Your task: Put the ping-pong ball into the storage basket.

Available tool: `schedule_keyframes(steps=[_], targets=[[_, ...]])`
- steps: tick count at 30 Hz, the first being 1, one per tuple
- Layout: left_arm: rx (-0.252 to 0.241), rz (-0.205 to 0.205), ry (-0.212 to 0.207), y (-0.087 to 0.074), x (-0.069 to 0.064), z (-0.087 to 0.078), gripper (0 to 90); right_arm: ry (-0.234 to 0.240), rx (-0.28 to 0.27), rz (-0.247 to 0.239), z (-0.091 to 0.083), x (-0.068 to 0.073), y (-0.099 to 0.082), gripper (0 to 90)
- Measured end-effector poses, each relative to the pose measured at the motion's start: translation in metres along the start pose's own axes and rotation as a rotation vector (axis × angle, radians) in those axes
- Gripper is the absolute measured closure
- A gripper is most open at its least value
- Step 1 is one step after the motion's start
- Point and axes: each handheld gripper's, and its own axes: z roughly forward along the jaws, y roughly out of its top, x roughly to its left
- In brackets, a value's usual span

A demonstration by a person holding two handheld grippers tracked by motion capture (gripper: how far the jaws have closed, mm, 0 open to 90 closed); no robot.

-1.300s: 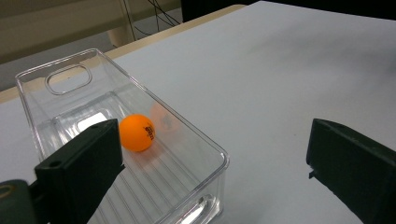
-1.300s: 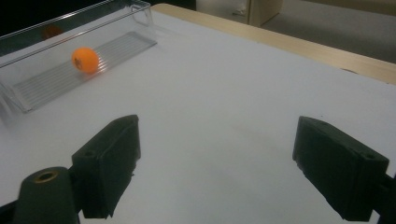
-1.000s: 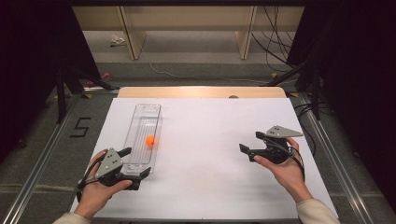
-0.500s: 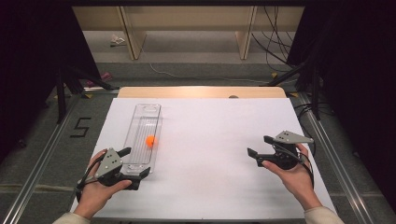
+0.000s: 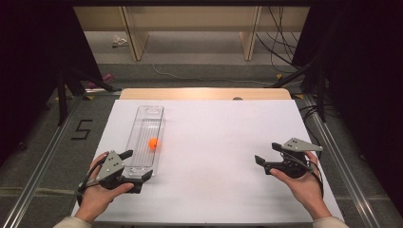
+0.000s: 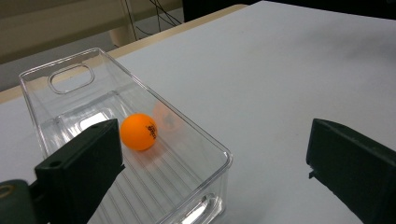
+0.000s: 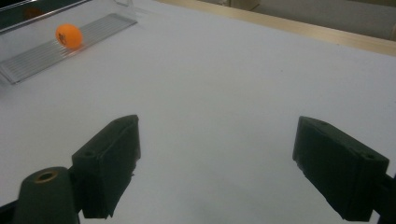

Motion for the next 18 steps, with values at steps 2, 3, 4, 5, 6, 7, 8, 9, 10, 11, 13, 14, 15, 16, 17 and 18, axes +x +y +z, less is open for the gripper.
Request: schedule_keyframes(steps=[2,3,4,5,6,7,8,9,10,11,13,14,15,16,17,18], targets=[[0.000,0.000,0.000,-0.0001,0.0000,0.0000,3.4,-0.001,-0.005,0.000,-0.0001,0.0000,-0.0006,16.0],[0.000,-0.001,0.000,-0.0001,0.0000,-0.0001,3.4,-0.003,-0.004,-0.001,-0.0002,0.0002,-0.0011,16.0],[-0.001,-0.004,0.001,-0.0002,0.0000,-0.0001,3.4,-0.005,-0.002,-0.005,-0.0002,0.0003,-0.0016,16.0],[-0.001,-0.004,0.001,-0.0003,0.0000,-0.0001,3.4,-0.005,-0.001,-0.007,0.0000,0.0004,-0.0021,16.0],[0.000,-0.004,0.002,-0.0004,0.0001,-0.0001,3.4,-0.006,-0.004,-0.007,0.0002,0.0006,-0.0025,16.0],[0.000,-0.004,0.001,-0.0005,0.0002,-0.0001,3.3,-0.007,-0.005,-0.007,0.0000,0.0008,-0.0025,16.0],[0.001,-0.005,0.001,-0.0006,0.0002,0.0000,3.4,-0.008,-0.006,-0.009,-0.0004,0.0011,-0.0023,16.0],[0.001,-0.005,0.001,-0.0006,0.0002,0.0001,3.4,-0.008,-0.009,-0.010,-0.0007,0.0014,-0.0022,16.0],[0.001,-0.005,0.001,-0.0006,0.0002,0.0002,3.4,-0.007,-0.012,-0.010,-0.0010,0.0015,-0.0020,16.0],[0.002,-0.005,0.000,-0.0007,0.0002,0.0004,3.4,-0.006,-0.014,-0.010,-0.0011,0.0018,-0.0019,16.0],[0.003,-0.004,-0.002,-0.0008,0.0003,0.0005,3.4,-0.006,-0.014,-0.010,-0.0012,0.0017,-0.0021,16.0],[0.004,-0.004,-0.002,-0.0008,0.0004,0.0005,3.4,-0.003,-0.015,-0.010,-0.0010,0.0015,-0.0022,16.0],[0.004,-0.004,-0.001,-0.0008,0.0004,0.0005,3.4,-0.005,-0.015,-0.011,-0.0012,0.0014,-0.0022,16.0],[0.003,-0.005,-0.001,-0.0009,0.0004,0.0005,3.4,-0.006,-0.017,-0.008,-0.0012,0.0013,-0.0022,16.0],[0.003,-0.005,0.000,-0.0009,0.0005,0.0004,3.4,-0.005,-0.020,-0.004,-0.0012,0.0012,-0.0021,16.0],[0.003,-0.006,0.000,-0.0008,0.0006,0.0004,3.4,-0.005,-0.022,-0.004,-0.0011,0.0012,-0.0020,16.0]])
